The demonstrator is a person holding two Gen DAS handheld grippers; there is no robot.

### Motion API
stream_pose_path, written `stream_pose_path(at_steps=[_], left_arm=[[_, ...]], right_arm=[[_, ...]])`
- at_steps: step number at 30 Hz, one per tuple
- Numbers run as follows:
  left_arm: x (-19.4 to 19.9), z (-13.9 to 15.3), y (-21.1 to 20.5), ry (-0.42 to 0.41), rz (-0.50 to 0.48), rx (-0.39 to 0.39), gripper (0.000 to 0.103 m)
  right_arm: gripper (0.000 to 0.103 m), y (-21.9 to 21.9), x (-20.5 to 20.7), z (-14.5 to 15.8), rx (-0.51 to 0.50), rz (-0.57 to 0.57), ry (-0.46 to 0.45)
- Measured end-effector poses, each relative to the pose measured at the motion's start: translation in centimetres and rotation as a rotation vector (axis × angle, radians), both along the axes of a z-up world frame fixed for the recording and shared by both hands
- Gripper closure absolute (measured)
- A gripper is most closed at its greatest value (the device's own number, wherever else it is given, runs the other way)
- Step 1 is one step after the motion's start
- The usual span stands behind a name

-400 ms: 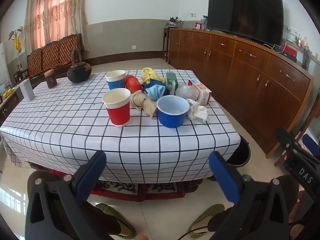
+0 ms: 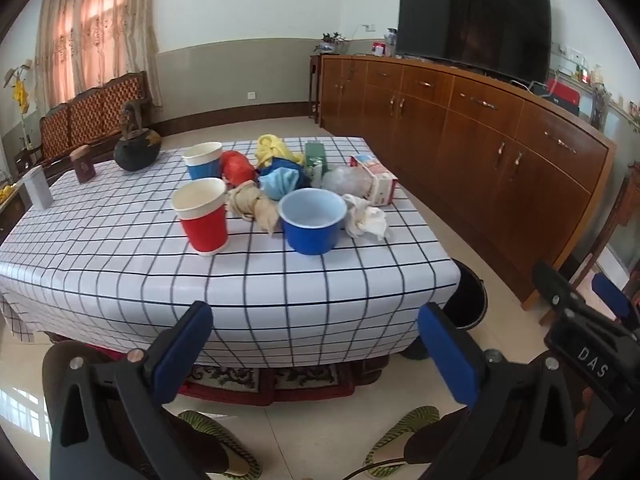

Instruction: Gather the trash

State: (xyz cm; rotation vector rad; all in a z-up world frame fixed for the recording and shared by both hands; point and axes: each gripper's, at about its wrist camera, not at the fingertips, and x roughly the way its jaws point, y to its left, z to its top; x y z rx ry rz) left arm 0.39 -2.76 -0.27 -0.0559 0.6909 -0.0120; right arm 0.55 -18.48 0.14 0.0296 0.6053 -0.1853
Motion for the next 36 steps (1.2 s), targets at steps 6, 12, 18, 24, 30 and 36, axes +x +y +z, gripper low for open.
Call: stream_pose_path(at_steps=[6,12,18,24,30,36], left_arm=[[0.1,-0.5,-1.8,0.004,-0.027,0.026,0.0],[0.1,-0.4,-1.6,0.004,-0.012,0.023,0.0],[-0.1,-0.3,-1.2,0.004,0.002,0.017,0.0],[0.3,-0.5,-1.4,0.002,0.001,0.027,0.0],[0.2,-0.5,-1.0,0.0,0.007,0.021,0.0],[0.2,-0.6,-0.7,-0.003,0.017,0.017,0.0]], right_arm=[[0.0,-1.7,-0.4,-0.3,0.028,-0.03,0.006],[0.0,-2.4,-0.4,-0.4,0.036,-0.041,0.007],[0.0,-2.3,-0.4,-0.4,0.031,-0.038,0.005],[0.0,-2.0,-0.3,-0.6,0.033,-0.034,0.01],[0.0,-1.7,-0.3,-0.6,0.029,-0.026,0.01],[0.0,-1.5,-0.3,-0.7,0.027,-0.026,0.009]])
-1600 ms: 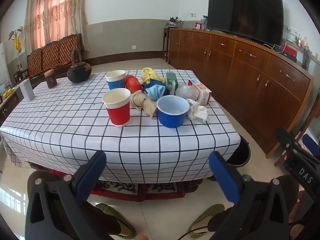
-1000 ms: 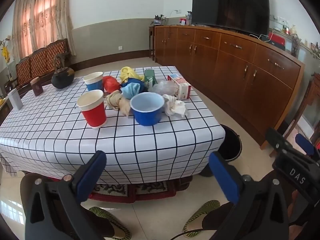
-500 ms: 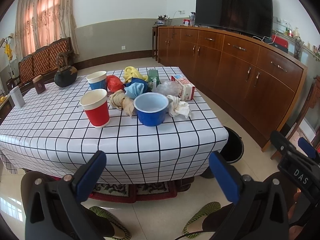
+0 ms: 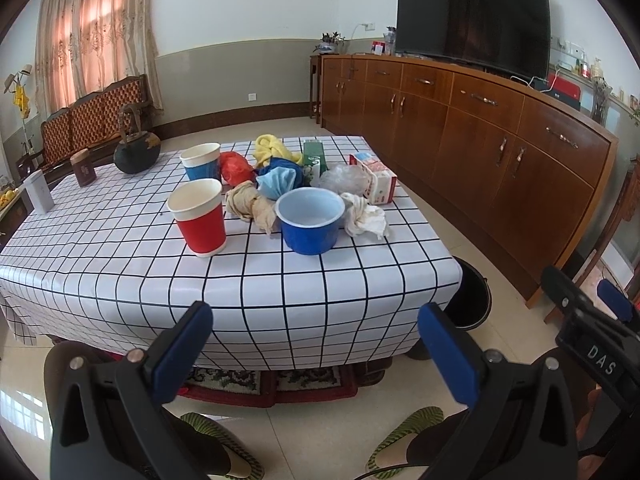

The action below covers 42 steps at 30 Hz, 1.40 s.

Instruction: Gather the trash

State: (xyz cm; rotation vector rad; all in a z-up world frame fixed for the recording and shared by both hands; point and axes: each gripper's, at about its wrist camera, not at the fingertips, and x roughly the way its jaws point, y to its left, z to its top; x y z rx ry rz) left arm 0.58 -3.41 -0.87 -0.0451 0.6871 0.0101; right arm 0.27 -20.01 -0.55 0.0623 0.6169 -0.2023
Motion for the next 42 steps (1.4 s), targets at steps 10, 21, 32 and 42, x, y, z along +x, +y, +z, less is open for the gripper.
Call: stream_pose_path(at_steps=[10,21,32,42], left_arm=[[0.0,-0.1,0.3,0.0,0.009,-0.006,0.0],[-0.4,0.2,0.3,-0.031,0.015,-0.001,0.0],[-0.5,0.5,0.8,-0.06,0.03,-0.002,0.0],[-0.5,0.4,1.2,-0.06,0.04,-0.002,0.0]], right_arm=[[0.0,0.6,0.0,-0.1,-0.011,0.014,0.0],[0.0,0.8,-0.4,0.3,-0.017,0.018,-0.024],[0.0,1.1,-0.8,0.8,-0.018,0.033,-0.061],[0.0,1.1,-0.8,0.8,-0.014,0.036,-0.056]])
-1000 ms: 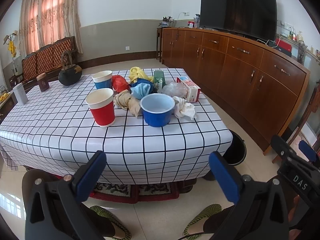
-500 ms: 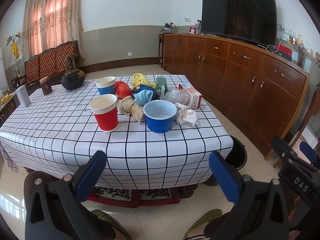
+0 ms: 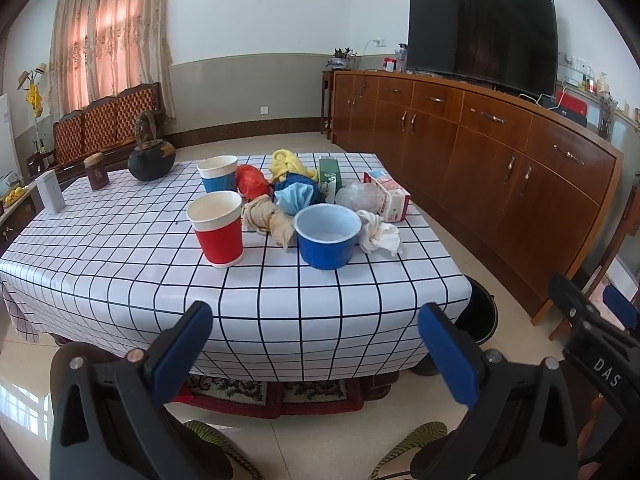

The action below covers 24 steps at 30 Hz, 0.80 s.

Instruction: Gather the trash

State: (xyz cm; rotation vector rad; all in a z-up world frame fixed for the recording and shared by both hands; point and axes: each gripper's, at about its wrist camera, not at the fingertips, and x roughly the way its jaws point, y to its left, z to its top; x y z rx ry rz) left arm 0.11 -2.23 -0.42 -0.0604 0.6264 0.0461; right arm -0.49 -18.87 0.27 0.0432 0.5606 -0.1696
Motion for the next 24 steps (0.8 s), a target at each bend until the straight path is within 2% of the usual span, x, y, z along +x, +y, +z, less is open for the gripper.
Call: stream_pose_path(at_steps=[12,24], left_arm=[[0.6,-0.4,0.8,0.01,0.012,0.013,0.0],[3.0,-1.7,4.7,0.038,0.102,0.028,0.0]], right_arm=[[0.0,0.4,0.9,-0.7,0.001,0.013,0.021],[0.0,3.0,4.3,-2.0,0.028,0.113,0.059]])
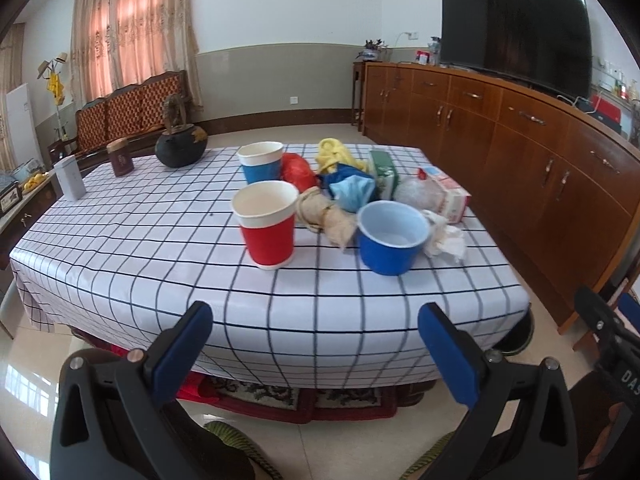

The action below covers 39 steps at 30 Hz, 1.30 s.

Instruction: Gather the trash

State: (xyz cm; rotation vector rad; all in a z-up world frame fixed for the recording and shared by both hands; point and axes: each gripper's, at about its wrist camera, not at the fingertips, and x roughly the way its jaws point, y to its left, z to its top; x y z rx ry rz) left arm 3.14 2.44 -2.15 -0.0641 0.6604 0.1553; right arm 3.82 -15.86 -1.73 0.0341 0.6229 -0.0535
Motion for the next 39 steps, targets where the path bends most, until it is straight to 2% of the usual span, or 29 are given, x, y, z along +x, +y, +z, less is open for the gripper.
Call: stream_pose_path(at_steps=[10,17,32,35,38,39], left_arm=[[3.6,-1.5,2.8,0.024,0.031,0.028,0.0],[6.5,-2.7,4.6,0.033,0.051,0.021,0.0],[11.5,-4.1,5.4,0.012,0.012,0.048,0.001],[12.1,-4.4,5.7,0.017,0.005,0.046,0.007],[12.4,-4.8,5.7,0.017,-0.019,0.037,0.021],[12.5,-4.9,5.7,0.018,-0.029,0.036,0.03]], right_arm=[[0.0,3.1,3.9,-1.6,0.031,0.088,0.046],[0.0,5.8,6.9,-2.8,0.025,0.155,0.078],[0.0,10.5,13.4,-5.1,0.031,0.246,0.136],[0.0,11.0,14.3,-5.6,0.035,0.255,0.147],[0.0,11.6,15.2,-6.2,0.036,0.265,0.16],[0.0,11.8,15.6,-6.5,0.038,0.268,0.167]])
